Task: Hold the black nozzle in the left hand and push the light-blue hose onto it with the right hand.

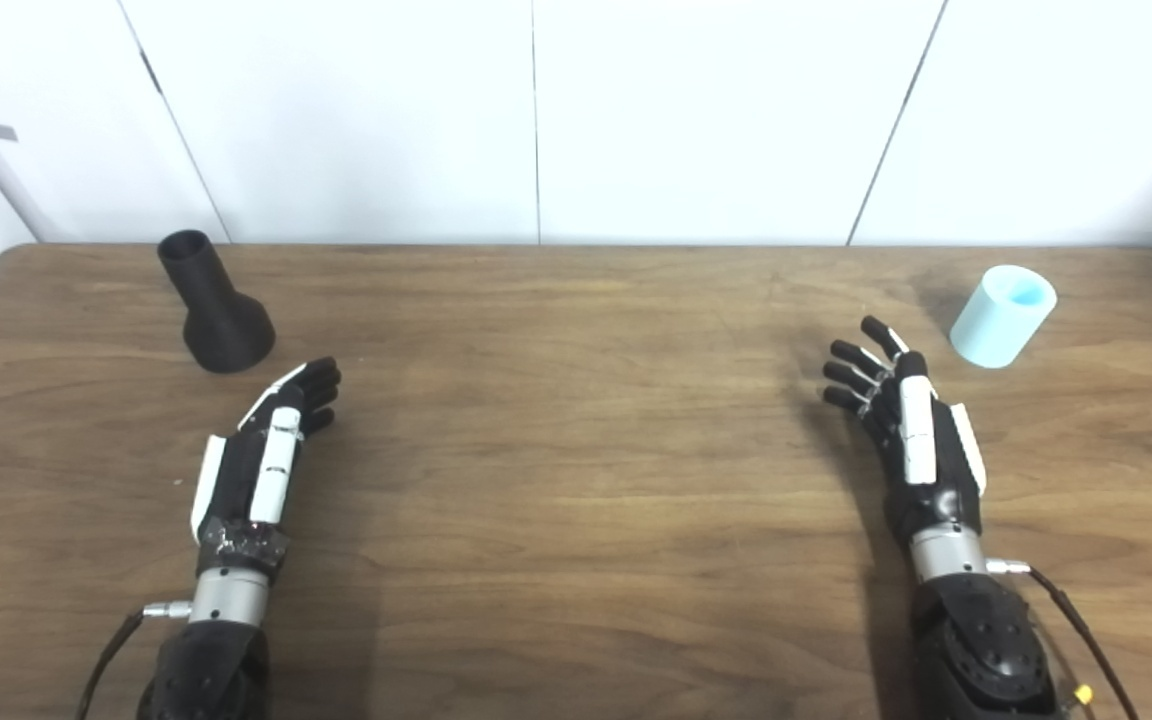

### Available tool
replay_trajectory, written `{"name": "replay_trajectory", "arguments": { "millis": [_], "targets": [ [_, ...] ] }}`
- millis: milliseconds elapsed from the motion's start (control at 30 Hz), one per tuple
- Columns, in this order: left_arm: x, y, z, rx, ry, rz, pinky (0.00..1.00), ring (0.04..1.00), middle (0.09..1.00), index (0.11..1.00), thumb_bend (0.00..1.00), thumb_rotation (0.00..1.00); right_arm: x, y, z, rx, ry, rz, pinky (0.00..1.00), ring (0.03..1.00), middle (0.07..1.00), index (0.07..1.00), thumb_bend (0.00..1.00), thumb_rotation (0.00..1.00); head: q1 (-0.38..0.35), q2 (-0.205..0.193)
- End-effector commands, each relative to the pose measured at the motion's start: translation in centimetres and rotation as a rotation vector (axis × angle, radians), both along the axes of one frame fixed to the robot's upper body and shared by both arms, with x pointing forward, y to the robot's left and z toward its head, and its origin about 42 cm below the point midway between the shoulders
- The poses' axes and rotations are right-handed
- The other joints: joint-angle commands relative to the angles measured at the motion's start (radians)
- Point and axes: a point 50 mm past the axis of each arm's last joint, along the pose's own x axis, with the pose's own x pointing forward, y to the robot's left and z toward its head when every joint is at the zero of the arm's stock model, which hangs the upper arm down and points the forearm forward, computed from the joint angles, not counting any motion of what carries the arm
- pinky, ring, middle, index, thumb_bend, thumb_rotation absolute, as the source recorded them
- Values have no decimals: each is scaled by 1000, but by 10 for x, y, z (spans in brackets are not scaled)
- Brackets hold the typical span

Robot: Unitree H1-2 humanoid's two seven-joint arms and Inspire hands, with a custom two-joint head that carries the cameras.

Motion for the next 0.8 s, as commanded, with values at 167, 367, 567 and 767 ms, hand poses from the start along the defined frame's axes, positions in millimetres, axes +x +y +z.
{"name": "replay_trajectory", "arguments": {
  "millis": [167, 367, 567, 767],
  "targets": [
    [-13, 0, -20, -11, 73, 5, 852, 849, 829, 800, 413, 848, -13, 3, -20, 22, 67, -2, 731, 775, 795, 874, 500, 1000, 1, 1],
    [-12, 0, -20, -24, 80, 10, 857, 851, 832, 803, 435, 846, -13, 3, -20, 27, 69, -5, 717, 774, 795, 874, 486, 1000, 1, 1],
    [-12, 0, -21, -15, 73, 11, 853, 842, 825, 796, 441, 841, -13, 4, -19, 31, 71, -4, 711, 772, 796, 871, 496, 1000, 0, -1],
    [-13, 0, -21, -25, 76, 7, 854, 847, 826, 798, 447, 838, -14, 3, -20, 30, 67, -3, 712, 772, 795, 874, 489, 1000, 1, -3]
  ]
}}
